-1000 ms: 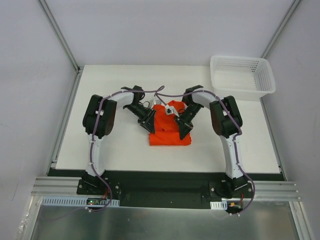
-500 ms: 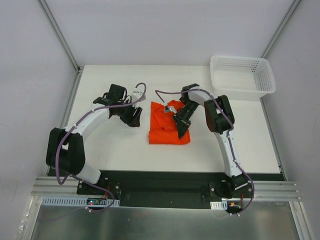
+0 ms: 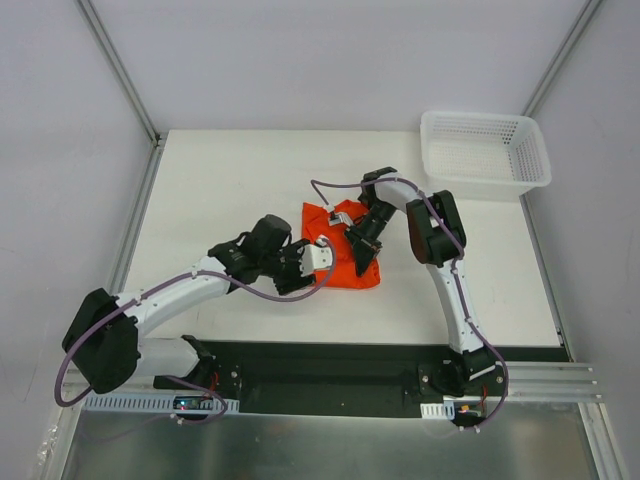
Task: Roll the t-shirts
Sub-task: Roll the T-shirt to the center of the board.
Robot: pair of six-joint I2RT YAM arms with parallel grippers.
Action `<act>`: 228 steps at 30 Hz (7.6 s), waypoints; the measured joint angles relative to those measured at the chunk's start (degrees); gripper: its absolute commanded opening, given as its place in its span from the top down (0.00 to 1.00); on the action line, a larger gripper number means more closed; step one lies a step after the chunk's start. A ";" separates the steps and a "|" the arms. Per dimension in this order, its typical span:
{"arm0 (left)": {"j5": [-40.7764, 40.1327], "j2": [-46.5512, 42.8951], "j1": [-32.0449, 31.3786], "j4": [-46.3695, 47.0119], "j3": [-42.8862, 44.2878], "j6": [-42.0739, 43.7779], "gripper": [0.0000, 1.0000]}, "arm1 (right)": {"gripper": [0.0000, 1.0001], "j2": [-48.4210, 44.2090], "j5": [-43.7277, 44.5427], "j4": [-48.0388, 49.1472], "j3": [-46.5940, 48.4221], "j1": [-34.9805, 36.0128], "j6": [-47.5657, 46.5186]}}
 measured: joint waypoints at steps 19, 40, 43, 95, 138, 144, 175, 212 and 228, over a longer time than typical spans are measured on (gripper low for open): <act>-3.02 18.91 -3.21 6.56 2.60 9.33 0.46 | 0.94 0.09 0.26 -0.09 0.11 0.31 0.48; -8.52 27.23 -3.10 5.29 9.75 20.28 1.00 | 0.04 -4.42 -4.20 0.44 1.88 -1.86 2.99; -6.62 26.88 -3.06 1.55 10.71 19.37 1.00 | 0.04 -8.20 -2.91 5.53 4.00 -7.15 1.44; 35.78 47.41 11.39 -40.81 37.00 -5.51 1.00 | 0.32 -69.00 23.37 77.37 -76.48 16.81 -7.63; -2.80 0.70 8.87 1.29 4.74 -8.04 0.52 | 0.99 -11.74 0.39 8.83 -18.45 -1.09 -7.37; -1.20 -5.31 0.81 5.07 -4.09 4.92 0.53 | 0.99 -8.13 -1.29 5.44 -15.10 -1.92 -4.24; -2.25 7.82 -6.19 18.34 -8.09 24.83 0.40 | 1.00 -2.80 -2.86 1.42 -7.93 -1.46 -1.31; 10.40 31.39 -2.21 -24.55 22.75 21.51 1.00 | 0.04 -18.10 -7.10 10.64 -4.94 -21.44 0.94; 27.41 38.58 6.80 -34.12 28.20 7.61 1.00 | 0.04 -86.31 8.74 53.68 -70.03 0.76 3.17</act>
